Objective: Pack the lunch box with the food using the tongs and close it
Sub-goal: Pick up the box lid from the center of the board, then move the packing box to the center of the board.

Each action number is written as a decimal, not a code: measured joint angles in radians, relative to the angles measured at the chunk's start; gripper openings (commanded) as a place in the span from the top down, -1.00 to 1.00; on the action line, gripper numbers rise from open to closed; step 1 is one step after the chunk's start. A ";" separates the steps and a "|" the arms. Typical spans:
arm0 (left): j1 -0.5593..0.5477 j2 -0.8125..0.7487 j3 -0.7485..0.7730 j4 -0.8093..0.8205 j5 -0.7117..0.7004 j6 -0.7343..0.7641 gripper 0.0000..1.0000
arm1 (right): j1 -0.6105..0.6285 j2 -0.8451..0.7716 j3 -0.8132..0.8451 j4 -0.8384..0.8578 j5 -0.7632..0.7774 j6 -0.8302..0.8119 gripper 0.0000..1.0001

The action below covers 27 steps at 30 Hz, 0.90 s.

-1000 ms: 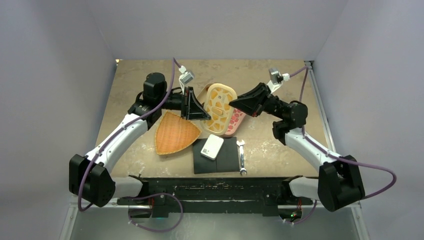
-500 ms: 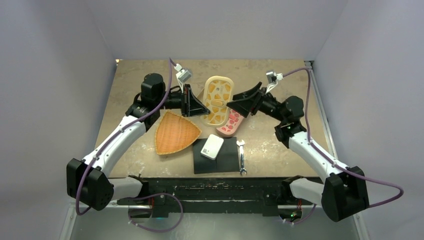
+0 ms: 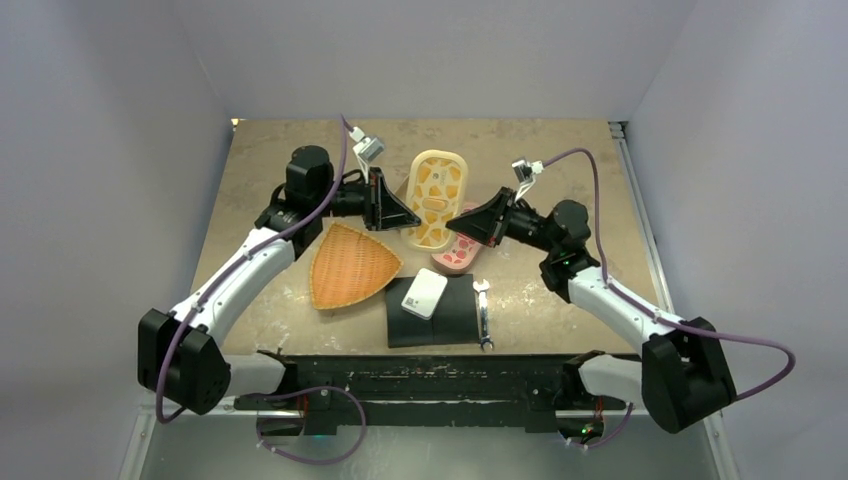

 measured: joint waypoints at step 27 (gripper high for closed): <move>0.068 0.742 0.453 -0.307 -0.735 0.273 -0.26 | -0.109 -0.089 -0.135 -0.261 0.319 0.174 1.00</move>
